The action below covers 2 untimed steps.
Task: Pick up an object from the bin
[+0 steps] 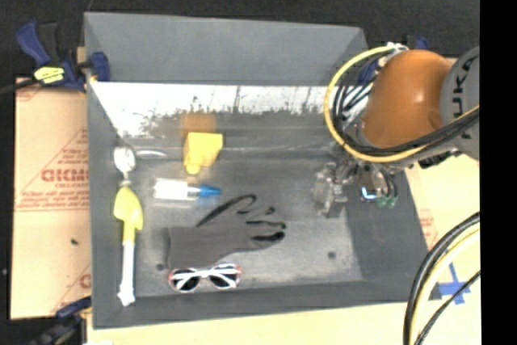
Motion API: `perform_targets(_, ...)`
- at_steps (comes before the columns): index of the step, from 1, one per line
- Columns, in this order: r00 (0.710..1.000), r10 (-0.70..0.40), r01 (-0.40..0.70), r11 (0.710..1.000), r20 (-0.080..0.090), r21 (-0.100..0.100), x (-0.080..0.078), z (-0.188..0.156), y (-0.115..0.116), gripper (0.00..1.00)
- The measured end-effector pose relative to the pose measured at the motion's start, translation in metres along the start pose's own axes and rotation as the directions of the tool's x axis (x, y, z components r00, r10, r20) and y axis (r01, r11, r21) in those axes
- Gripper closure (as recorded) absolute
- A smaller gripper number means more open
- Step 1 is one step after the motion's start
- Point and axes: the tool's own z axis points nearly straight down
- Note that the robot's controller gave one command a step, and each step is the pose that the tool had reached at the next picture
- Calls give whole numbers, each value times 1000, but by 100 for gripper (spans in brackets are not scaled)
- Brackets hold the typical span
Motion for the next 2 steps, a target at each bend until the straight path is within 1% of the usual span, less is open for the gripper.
perform_targets(1,1000,17,-17,1000,0,1,1,19,-18,100)
perform_targets(2,1000,23,-23,1000,1,2,2,22,-30,100)
